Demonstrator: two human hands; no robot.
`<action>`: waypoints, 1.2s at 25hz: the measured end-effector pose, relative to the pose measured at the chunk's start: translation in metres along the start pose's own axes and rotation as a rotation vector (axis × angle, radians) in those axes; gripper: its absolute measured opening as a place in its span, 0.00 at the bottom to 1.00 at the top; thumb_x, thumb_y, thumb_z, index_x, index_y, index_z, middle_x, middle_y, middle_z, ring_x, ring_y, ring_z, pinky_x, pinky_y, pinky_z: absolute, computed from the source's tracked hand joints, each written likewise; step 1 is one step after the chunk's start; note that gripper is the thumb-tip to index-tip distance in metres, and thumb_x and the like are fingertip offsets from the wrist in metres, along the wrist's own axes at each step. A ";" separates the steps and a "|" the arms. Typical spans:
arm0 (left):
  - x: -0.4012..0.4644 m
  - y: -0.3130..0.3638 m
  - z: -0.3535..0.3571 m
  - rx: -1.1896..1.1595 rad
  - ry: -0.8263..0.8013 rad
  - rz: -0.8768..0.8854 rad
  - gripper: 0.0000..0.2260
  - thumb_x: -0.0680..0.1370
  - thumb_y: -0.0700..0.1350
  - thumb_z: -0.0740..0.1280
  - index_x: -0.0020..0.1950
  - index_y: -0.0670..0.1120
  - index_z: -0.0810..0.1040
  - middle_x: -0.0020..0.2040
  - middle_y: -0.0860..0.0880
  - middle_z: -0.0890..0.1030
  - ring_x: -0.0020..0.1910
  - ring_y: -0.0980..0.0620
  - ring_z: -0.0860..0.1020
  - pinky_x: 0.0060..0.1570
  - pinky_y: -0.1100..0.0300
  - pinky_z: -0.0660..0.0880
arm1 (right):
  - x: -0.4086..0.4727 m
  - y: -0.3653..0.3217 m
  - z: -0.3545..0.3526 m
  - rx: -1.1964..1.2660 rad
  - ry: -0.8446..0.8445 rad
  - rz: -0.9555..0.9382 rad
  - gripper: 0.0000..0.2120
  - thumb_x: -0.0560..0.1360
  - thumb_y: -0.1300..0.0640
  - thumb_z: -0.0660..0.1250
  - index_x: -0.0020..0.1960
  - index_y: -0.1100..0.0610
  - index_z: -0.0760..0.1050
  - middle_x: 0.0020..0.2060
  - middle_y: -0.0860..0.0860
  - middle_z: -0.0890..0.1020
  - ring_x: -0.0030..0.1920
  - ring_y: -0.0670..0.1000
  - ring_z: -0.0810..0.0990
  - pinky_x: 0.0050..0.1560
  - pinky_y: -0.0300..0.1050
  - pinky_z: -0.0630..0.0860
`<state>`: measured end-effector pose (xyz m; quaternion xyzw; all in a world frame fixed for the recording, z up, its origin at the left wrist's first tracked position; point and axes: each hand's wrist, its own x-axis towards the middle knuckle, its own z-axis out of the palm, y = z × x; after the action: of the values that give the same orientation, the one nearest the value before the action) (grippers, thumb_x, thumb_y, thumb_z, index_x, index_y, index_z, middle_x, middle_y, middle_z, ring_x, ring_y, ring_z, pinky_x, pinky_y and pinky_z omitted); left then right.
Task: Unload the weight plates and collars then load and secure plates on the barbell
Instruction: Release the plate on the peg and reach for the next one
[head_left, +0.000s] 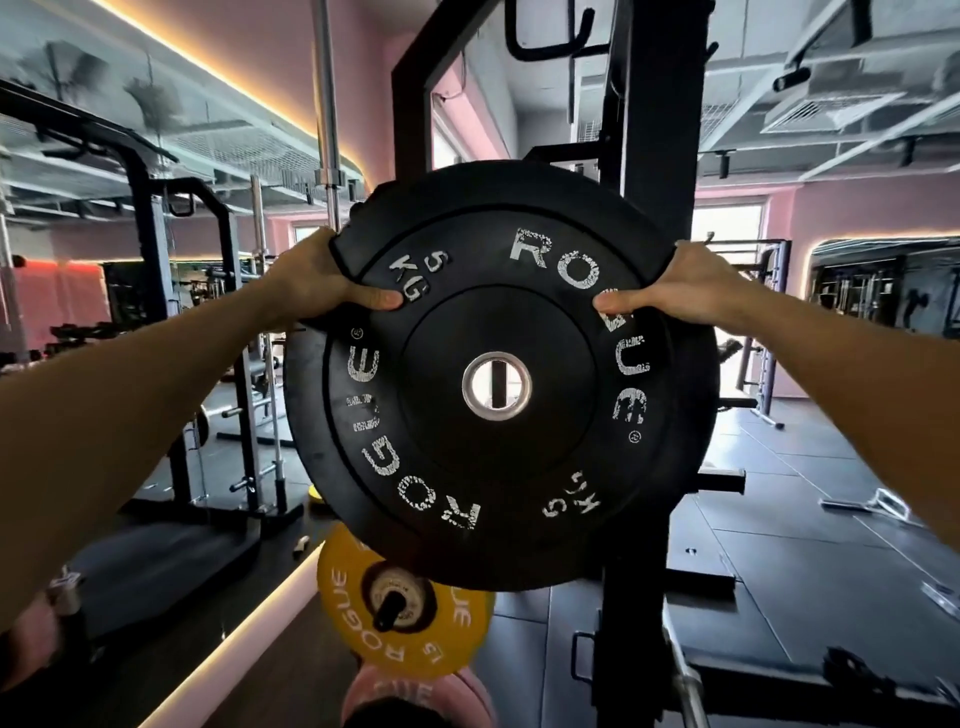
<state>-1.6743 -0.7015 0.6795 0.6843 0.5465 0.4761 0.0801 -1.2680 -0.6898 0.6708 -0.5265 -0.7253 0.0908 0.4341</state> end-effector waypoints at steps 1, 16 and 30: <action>0.010 -0.018 -0.011 0.001 -0.013 0.010 0.45 0.48 0.63 0.85 0.62 0.52 0.78 0.53 0.54 0.85 0.52 0.50 0.84 0.58 0.48 0.78 | 0.009 -0.009 0.018 -0.009 0.008 0.000 0.43 0.41 0.27 0.78 0.50 0.48 0.82 0.46 0.44 0.85 0.49 0.48 0.83 0.57 0.48 0.78; 0.149 -0.260 -0.136 -0.006 -0.099 0.054 0.42 0.49 0.64 0.85 0.59 0.53 0.80 0.52 0.54 0.85 0.52 0.51 0.84 0.56 0.49 0.79 | 0.103 -0.127 0.245 -0.078 0.037 0.024 0.39 0.49 0.30 0.79 0.51 0.54 0.83 0.46 0.50 0.86 0.49 0.50 0.83 0.58 0.52 0.78; 0.227 -0.375 -0.048 -0.095 -0.185 -0.046 0.43 0.48 0.61 0.86 0.61 0.53 0.79 0.53 0.54 0.85 0.53 0.51 0.84 0.55 0.49 0.80 | 0.183 -0.062 0.337 -0.110 -0.017 0.110 0.37 0.50 0.32 0.78 0.54 0.50 0.82 0.47 0.48 0.85 0.50 0.50 0.82 0.58 0.49 0.77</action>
<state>-1.9727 -0.3881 0.5968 0.7082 0.5290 0.4343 0.1736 -1.5678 -0.4520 0.6006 -0.5879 -0.7026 0.0792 0.3929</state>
